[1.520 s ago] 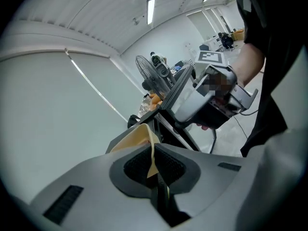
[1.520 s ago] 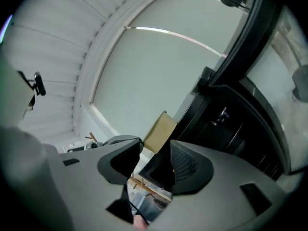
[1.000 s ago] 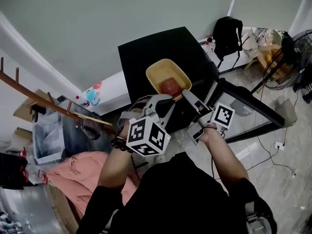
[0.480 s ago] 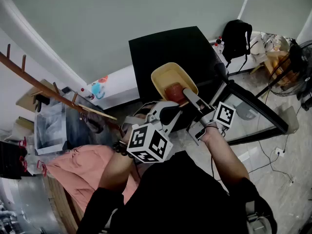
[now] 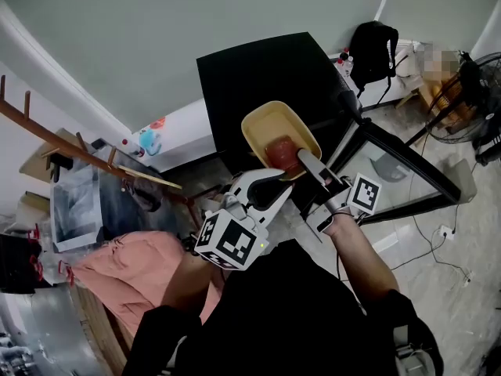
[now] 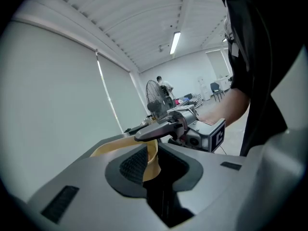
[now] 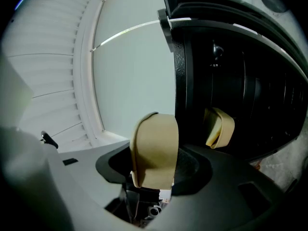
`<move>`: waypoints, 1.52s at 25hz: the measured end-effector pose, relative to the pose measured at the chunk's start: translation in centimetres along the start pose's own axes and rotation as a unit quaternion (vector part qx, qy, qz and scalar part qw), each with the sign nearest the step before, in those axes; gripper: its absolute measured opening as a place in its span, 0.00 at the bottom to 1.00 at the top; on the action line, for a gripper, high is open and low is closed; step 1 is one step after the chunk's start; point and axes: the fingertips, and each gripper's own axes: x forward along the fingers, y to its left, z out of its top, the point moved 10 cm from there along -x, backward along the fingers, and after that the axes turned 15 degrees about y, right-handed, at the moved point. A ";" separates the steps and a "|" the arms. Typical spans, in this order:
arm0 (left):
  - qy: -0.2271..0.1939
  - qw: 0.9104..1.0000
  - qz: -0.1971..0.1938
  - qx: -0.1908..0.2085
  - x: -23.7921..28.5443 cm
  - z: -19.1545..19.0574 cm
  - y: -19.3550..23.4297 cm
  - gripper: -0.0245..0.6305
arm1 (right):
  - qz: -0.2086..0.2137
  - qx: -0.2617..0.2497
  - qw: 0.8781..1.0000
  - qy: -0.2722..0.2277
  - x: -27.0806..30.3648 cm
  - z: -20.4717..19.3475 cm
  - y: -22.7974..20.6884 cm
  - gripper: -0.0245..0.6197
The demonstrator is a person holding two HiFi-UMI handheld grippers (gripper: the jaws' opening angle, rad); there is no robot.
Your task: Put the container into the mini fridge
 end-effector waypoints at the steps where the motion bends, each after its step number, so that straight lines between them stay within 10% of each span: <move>1: -0.012 1.000 -0.002 -0.007 -0.1 -0.1 -0.3 0.16 | 0.002 -0.002 1.000 -0.004 -0.5 -0.1 0.0 0.38; 8: -0.137 0.983 -0.028 -0.116 -0.5 -1.1 -0.6 0.17 | 0.016 -0.017 0.999 -0.024 -4.6 -0.9 0.2 0.38; 12: -0.136 0.970 -0.056 -0.192 -0.2 -2.8 -0.8 0.17 | 0.023 -0.025 0.999 -0.029 -7.2 -1.6 0.2 0.38; 38: -0.081 0.966 -0.063 -0.238 1.3 -7.5 -2.7 0.16 | -0.087 0.001 0.990 -0.112 -10.1 0.3 -11.3 0.38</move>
